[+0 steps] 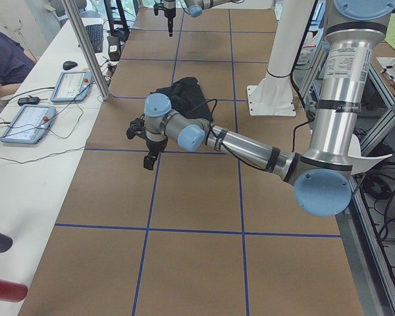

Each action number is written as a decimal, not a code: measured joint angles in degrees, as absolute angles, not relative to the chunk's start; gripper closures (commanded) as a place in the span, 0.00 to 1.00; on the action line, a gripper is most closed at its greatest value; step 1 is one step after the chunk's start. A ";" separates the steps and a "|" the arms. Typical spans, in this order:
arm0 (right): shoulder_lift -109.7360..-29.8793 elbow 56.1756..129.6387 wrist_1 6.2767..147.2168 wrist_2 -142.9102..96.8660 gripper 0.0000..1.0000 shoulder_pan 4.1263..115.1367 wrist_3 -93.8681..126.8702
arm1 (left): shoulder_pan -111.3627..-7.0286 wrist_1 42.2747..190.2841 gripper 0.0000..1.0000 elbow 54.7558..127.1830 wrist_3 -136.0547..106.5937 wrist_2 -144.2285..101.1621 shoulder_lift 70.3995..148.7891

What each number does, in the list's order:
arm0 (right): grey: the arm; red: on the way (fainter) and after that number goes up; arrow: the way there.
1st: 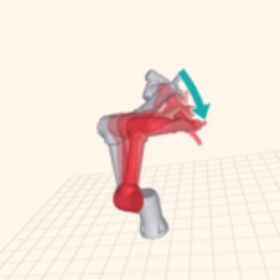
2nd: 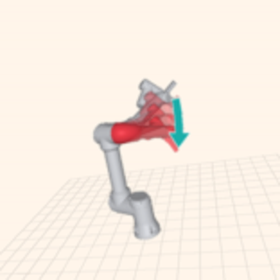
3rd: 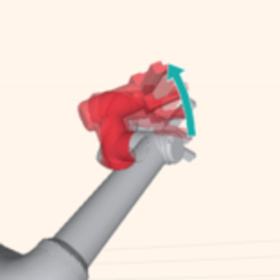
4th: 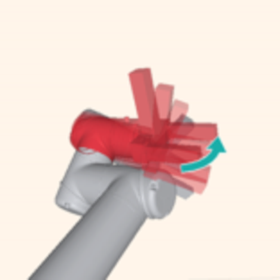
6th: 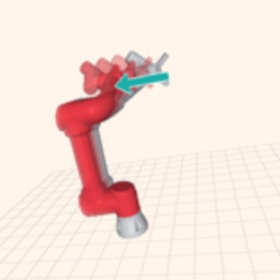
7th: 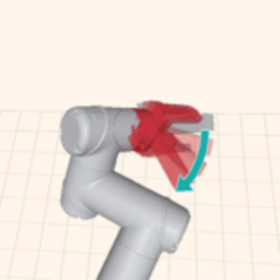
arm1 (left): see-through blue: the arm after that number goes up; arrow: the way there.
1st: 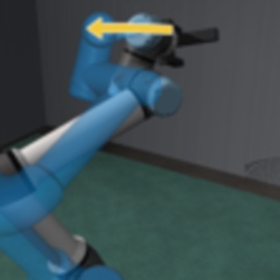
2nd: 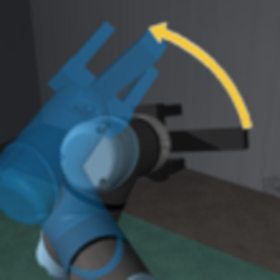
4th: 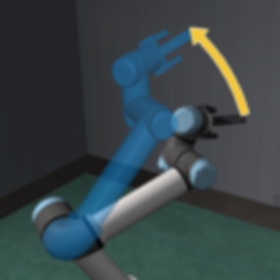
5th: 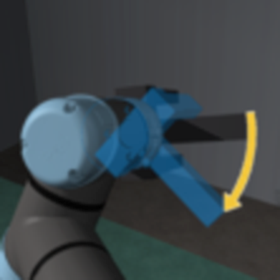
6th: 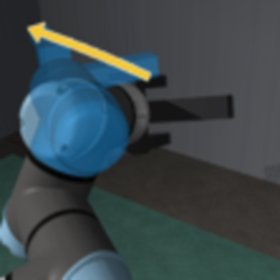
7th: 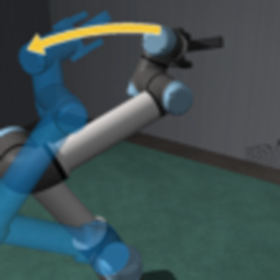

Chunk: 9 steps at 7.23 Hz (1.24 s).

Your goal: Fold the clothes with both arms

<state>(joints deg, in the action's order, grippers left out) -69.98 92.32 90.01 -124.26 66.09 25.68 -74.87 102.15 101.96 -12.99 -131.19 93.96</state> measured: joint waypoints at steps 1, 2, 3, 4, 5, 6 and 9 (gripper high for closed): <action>-74.58 92.88 89.98 -126.16 0.00 70.20 18.76 | -77.42 101.61 0.00 101.92 -12.47 -133.08 90.46; -78.88 93.01 89.91 -127.47 0.00 74.44 11.95 | -79.06 100.04 0.00 101.82 -11.66 -133.96 88.35; -82.89 92.87 89.79 -128.63 0.00 78.61 5.67 | -80.45 97.55 0.00 101.21 -9.02 -134.23 87.30; -86.27 92.66 89.79 -129.78 0.00 82.24 0.64 | -81.71 94.03 0.00 99.72 -2.90 -134.24 86.71; -88.83 92.50 89.80 -130.39 0.00 85.06 -2.59 | -82.80 90.67 0.00 98.46 4.23 -133.58 86.48; -90.81 92.01 89.79 -130.62 0.00 87.66 -5.70 | -83.81 87.99 0.00 97.76 9.56 -131.90 86.42; -93.64 91.01 90.05 -130.68 0.00 92.84 -10.80 | -87.87 84.92 0.00 97.53 15.14 -129.65 86.57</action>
